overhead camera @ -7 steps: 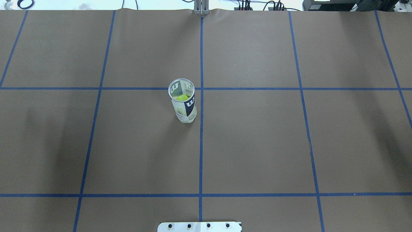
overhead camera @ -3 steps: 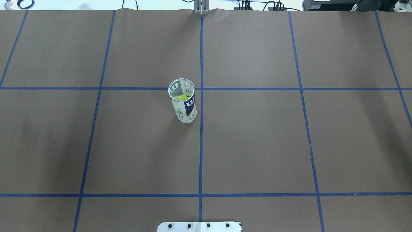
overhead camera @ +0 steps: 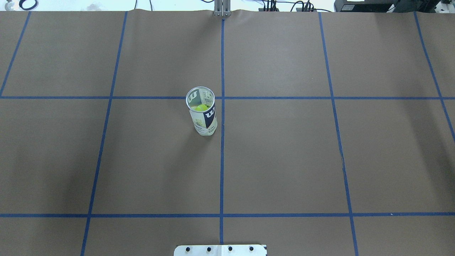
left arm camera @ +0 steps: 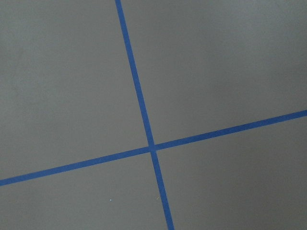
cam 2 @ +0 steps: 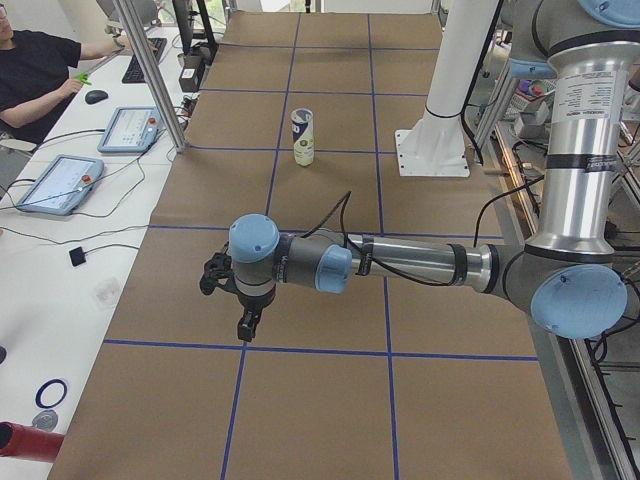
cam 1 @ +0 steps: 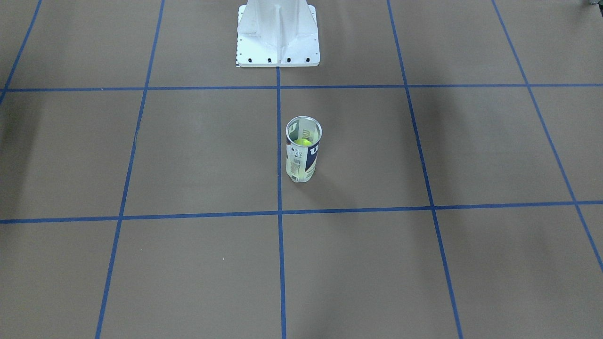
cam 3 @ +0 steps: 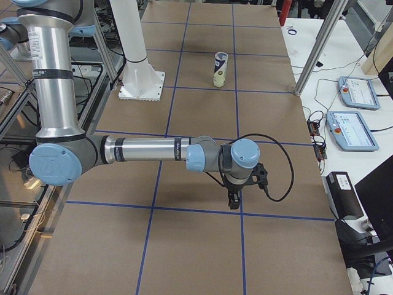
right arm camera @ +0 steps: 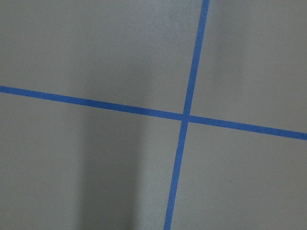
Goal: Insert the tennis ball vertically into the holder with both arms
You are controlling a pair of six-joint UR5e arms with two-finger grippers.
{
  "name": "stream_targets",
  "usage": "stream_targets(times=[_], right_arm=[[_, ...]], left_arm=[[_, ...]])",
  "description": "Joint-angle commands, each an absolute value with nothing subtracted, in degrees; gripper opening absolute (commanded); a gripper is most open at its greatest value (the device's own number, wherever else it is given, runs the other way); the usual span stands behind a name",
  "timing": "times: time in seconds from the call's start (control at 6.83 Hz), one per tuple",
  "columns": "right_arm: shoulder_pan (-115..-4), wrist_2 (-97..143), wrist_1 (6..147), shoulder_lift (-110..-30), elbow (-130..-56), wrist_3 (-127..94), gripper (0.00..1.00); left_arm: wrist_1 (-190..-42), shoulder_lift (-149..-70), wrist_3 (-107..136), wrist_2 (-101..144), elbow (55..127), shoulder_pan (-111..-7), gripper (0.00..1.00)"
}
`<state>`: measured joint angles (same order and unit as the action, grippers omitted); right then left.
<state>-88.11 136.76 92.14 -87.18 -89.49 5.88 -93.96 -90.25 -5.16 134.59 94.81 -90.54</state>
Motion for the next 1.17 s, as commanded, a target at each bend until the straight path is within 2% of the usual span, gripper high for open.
stream_targets(times=[0.0,0.29,0.73,1.02], right_arm=[[-88.5,137.2,92.2,-89.64,-89.21,5.63,0.99],[-89.9,138.07,92.02,-91.49,-88.77,5.54,0.99],[-91.32,136.94,92.9,-93.33,-96.83,-0.51,0.99],[-91.23,137.37,92.55,-93.08,-96.5,-0.79,0.99]], left_arm=[[-90.7,-85.45,-6.59,134.74,97.64,-91.32,0.99],[-90.7,-85.52,-6.15,134.65,97.56,-91.14,0.99],[-90.79,-85.78,-6.06,134.74,97.73,-91.14,1.0],[-90.79,-86.39,-6.06,134.56,97.65,-91.14,0.99]])
